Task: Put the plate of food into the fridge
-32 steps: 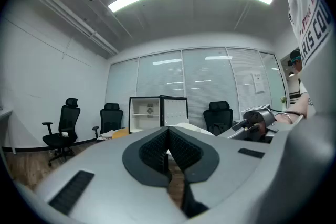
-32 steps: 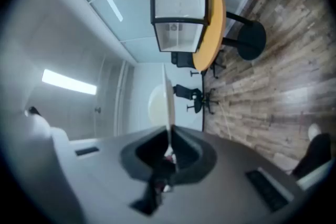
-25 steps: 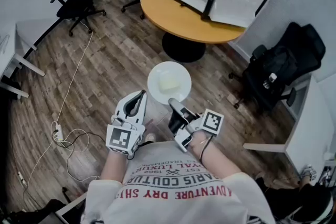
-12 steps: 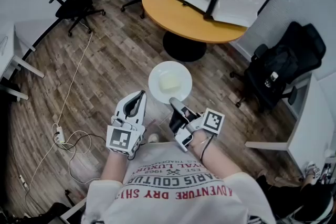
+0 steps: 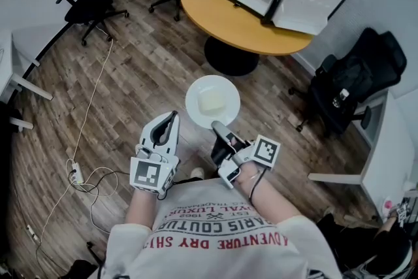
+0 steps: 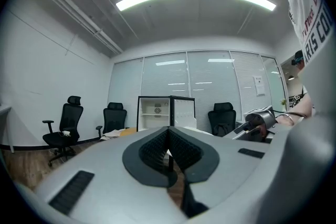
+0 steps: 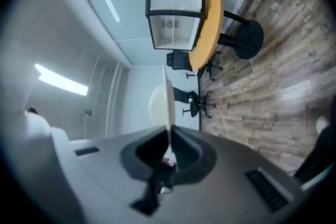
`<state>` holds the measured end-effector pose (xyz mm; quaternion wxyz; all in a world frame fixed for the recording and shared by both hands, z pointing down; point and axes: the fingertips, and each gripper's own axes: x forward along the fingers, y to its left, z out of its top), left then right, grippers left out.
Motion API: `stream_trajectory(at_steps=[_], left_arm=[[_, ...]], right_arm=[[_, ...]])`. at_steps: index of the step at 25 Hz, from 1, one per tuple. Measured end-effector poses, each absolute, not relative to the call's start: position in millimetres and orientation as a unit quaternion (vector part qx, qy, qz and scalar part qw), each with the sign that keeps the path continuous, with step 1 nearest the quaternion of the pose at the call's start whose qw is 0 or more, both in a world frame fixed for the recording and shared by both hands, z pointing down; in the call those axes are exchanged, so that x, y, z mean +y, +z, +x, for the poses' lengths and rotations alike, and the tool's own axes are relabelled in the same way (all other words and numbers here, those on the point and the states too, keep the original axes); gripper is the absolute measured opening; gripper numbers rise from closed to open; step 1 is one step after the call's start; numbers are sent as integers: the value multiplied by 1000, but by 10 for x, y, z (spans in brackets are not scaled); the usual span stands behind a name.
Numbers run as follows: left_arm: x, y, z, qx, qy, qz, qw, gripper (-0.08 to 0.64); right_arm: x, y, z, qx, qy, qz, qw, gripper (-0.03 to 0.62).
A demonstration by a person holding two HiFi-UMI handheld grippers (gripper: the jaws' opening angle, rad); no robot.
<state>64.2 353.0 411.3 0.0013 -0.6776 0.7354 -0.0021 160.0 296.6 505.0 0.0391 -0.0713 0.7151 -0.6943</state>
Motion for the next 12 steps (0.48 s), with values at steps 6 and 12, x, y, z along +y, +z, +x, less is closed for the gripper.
stream_trajectory(at_steps=[6, 12], left_arm=[[3479, 4204, 346, 744, 2, -668, -19, 26], [3147, 4236, 113, 758, -3, -652, -12, 26]], right_arm=[[2892, 5061, 1291, 708, -703, -64, 29, 37], [2569, 5161, 1029, 703, -710, -43, 12, 37]])
